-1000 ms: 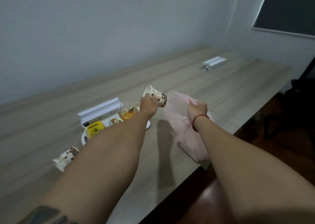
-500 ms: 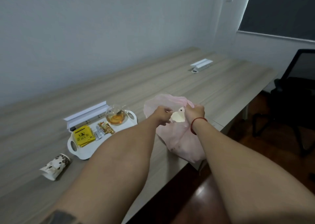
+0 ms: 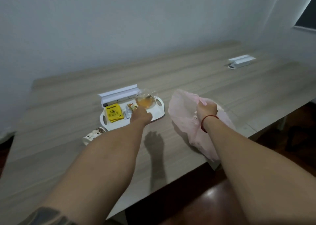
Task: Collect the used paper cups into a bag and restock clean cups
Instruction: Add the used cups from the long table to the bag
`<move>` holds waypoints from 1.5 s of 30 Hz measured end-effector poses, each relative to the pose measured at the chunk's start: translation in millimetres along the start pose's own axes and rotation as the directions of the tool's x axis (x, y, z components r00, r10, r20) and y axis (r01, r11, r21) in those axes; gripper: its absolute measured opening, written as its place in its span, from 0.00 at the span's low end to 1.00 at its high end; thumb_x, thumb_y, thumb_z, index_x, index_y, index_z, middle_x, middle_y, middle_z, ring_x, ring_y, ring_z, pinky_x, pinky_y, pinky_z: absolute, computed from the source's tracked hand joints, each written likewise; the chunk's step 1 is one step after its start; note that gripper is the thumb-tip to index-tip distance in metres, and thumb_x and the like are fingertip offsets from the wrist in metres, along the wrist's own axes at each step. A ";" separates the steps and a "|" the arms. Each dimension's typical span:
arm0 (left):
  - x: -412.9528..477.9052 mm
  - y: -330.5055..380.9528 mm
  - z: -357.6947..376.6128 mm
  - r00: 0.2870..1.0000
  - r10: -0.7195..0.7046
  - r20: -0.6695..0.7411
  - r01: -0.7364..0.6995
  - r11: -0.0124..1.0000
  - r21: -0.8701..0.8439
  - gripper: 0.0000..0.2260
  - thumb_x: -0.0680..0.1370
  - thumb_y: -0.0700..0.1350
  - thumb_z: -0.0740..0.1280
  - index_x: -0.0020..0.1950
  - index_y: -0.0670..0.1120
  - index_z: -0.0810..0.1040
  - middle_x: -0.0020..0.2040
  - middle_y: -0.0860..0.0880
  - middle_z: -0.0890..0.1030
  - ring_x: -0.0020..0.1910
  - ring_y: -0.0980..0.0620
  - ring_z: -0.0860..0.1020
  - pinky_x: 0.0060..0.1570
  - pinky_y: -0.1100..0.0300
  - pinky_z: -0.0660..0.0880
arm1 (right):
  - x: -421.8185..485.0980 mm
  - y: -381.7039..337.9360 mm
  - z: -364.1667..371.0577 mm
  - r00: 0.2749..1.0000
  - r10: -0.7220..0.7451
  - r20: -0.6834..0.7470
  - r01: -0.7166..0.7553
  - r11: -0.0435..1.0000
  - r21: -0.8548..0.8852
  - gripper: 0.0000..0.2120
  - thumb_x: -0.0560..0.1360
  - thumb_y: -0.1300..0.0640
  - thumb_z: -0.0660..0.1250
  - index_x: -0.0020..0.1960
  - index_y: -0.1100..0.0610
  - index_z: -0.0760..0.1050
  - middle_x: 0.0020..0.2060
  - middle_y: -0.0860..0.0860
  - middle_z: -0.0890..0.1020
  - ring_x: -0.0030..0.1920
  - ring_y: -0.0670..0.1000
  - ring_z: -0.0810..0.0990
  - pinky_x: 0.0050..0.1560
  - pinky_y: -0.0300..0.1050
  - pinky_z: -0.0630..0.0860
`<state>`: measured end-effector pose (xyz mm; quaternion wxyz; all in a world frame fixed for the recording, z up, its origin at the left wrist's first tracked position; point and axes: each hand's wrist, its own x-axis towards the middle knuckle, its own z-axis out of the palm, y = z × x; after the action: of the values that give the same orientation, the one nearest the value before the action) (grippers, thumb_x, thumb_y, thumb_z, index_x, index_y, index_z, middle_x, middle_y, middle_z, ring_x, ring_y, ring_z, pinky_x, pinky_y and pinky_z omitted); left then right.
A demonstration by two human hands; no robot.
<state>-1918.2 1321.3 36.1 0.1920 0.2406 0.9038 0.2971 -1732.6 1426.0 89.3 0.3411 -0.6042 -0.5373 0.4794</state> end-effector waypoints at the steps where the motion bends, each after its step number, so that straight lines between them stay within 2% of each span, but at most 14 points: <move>1: 4.7 -18.2 -4.4 0.999 -0.046 -0.025 0.047 0.998 0.033 0.16 0.75 0.46 0.65 0.61 0.41 0.76 0.60 0.42 0.79 0.61 0.40 0.77 0.55 0.53 0.74 | -2.7 0.4 5.2 1.000 0.008 -0.003 -0.008 1.000 -0.017 0.15 0.77 0.56 0.61 0.59 0.64 0.78 0.56 0.59 0.82 0.57 0.60 0.80 0.45 0.43 0.72; 7: 20.7 -95.2 -30.6 0.966 -0.250 -0.073 0.259 0.952 0.163 0.22 0.74 0.44 0.66 0.66 0.40 0.70 0.71 0.41 0.68 0.66 0.39 0.72 0.62 0.50 0.73 | -12.1 3.8 42.0 0.999 -0.023 -0.024 0.021 0.996 -0.082 0.15 0.80 0.59 0.58 0.60 0.67 0.75 0.59 0.61 0.79 0.60 0.60 0.77 0.42 0.40 0.66; 9: 27.9 -111.4 -35.8 0.948 -0.303 -0.101 0.317 0.929 0.189 0.26 0.73 0.43 0.68 0.70 0.41 0.68 0.67 0.40 0.72 0.65 0.39 0.72 0.63 0.50 0.72 | -13.1 5.1 49.9 0.999 -0.022 -0.045 0.019 0.998 -0.063 0.15 0.80 0.58 0.58 0.59 0.67 0.75 0.58 0.61 0.80 0.59 0.59 0.78 0.37 0.35 0.63; 13: 52.4 -153.0 -35.8 0.910 -0.407 -0.085 0.415 0.884 0.214 0.21 0.68 0.46 0.71 0.59 0.43 0.74 0.60 0.41 0.76 0.63 0.40 0.73 0.62 0.48 0.73 | -11.0 6.6 55.4 0.996 -0.022 -0.089 0.016 0.998 -0.062 0.16 0.80 0.55 0.60 0.61 0.65 0.76 0.57 0.58 0.81 0.58 0.58 0.79 0.43 0.37 0.67; 16: 87.6 -199.2 -21.9 0.909 -0.415 0.037 0.389 0.877 0.282 0.24 0.54 0.50 0.71 0.48 0.46 0.77 0.56 0.43 0.80 0.56 0.41 0.78 0.58 0.48 0.76 | -1.9 9.2 54.5 0.992 -0.016 -0.121 0.010 0.999 -0.052 0.16 0.79 0.56 0.61 0.61 0.64 0.75 0.58 0.58 0.80 0.58 0.58 0.80 0.44 0.37 0.68; 19: 117.9 -237.9 -9.6 0.897 -0.441 0.034 0.407 0.853 0.326 0.29 0.61 0.51 0.73 0.60 0.48 0.74 0.66 0.40 0.74 0.66 0.37 0.71 0.66 0.43 0.68 | 4.1 15.1 51.1 0.990 -0.001 -0.143 -0.011 0.996 -0.089 0.15 0.78 0.58 0.61 0.61 0.64 0.76 0.58 0.58 0.81 0.56 0.57 0.80 0.40 0.34 0.68; 23: 124.2 -258.9 -14.1 0.871 -0.487 0.059 0.455 0.847 0.276 0.48 0.60 0.51 0.75 0.76 0.50 0.56 0.70 0.39 0.67 0.69 0.37 0.68 0.67 0.46 0.69 | 4.6 21.5 50.4 0.983 -0.013 -0.185 -0.001 0.997 -0.076 0.14 0.78 0.57 0.60 0.55 0.65 0.78 0.54 0.60 0.82 0.51 0.58 0.80 0.38 0.36 0.66; 25: 116.3 -262.6 -12.3 0.863 -0.503 0.057 0.473 0.841 0.264 0.49 0.65 0.53 0.74 0.78 0.53 0.48 0.75 0.39 0.60 0.73 0.37 0.61 0.71 0.46 0.63 | 5.9 24.4 49.9 0.982 -0.014 -0.189 0.001 0.998 -0.067 0.13 0.78 0.58 0.61 0.54 0.65 0.79 0.53 0.61 0.83 0.48 0.56 0.80 0.36 0.36 0.65; 29: 67.5 -221.2 -29.4 0.899 -0.432 0.076 0.415 0.893 0.172 0.45 0.69 0.58 0.70 0.78 0.49 0.49 0.77 0.39 0.56 0.75 0.37 0.58 0.70 0.47 0.62 | 5.3 21.1 45.3 0.982 0.005 -0.187 -0.013 0.999 -0.043 0.13 0.78 0.56 0.61 0.54 0.64 0.79 0.53 0.60 0.82 0.44 0.54 0.77 0.42 0.38 0.67; 33: 42.7 -158.9 -40.3 0.923 -0.379 -0.073 0.378 0.925 -0.024 0.47 0.70 0.60 0.72 0.78 0.45 0.48 0.74 0.37 0.58 0.72 0.36 0.61 0.69 0.45 0.62 | 1.1 8.1 38.4 0.979 0.009 -0.204 -0.011 1.000 -0.010 0.14 0.79 0.59 0.60 0.60 0.64 0.76 0.57 0.60 0.81 0.57 0.58 0.80 0.44 0.37 0.66; 37: 36.0 -93.0 -48.9 0.954 -0.257 -0.154 0.244 0.965 -0.099 0.48 0.70 0.62 0.69 0.78 0.41 0.47 0.74 0.38 0.62 0.72 0.37 0.62 0.70 0.44 0.61 | -4.6 -3.1 28.6 0.984 -0.024 -0.178 0.017 0.999 -0.038 0.15 0.79 0.58 0.60 0.59 0.65 0.78 0.57 0.62 0.81 0.59 0.61 0.79 0.46 0.43 0.70; 39: 27.5 -59.2 -49.8 0.965 -0.171 -0.200 0.152 0.983 -0.107 0.44 0.72 0.61 0.68 0.76 0.39 0.53 0.72 0.37 0.65 0.71 0.36 0.64 0.69 0.44 0.63 | -6.5 -6.2 23.3 0.981 -0.016 -0.192 0.016 1.000 -0.002 0.15 0.78 0.58 0.60 0.59 0.66 0.78 0.57 0.62 0.81 0.59 0.61 0.79 0.50 0.46 0.74; 42: 14.9 -11.2 -45.1 0.984 0.015 -0.180 -0.034 0.994 -0.105 0.32 0.72 0.60 0.67 0.69 0.43 0.67 0.66 0.39 0.68 0.65 0.37 0.69 0.56 0.51 0.71 | -5.7 -9.2 16.1 0.983 -0.017 -0.185 0.025 0.999 0.042 0.15 0.78 0.60 0.60 0.59 0.66 0.78 0.57 0.62 0.81 0.58 0.61 0.80 0.46 0.43 0.72; 45: 8.5 29.6 -31.7 0.985 0.156 -0.068 -0.164 0.977 -0.137 0.31 0.71 0.62 0.66 0.71 0.52 0.66 0.65 0.41 0.65 0.65 0.37 0.69 0.65 0.48 0.70 | -4.9 -13.2 5.6 0.978 -0.021 -0.206 0.032 0.998 0.052 0.15 0.77 0.61 0.59 0.60 0.67 0.77 0.58 0.62 0.81 0.60 0.60 0.79 0.46 0.41 0.70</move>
<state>-1931.2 1332.8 76.7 0.1583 0.2896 0.8631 0.3822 -1741.9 1423.2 100.8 0.4176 -0.6335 -0.4939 0.4247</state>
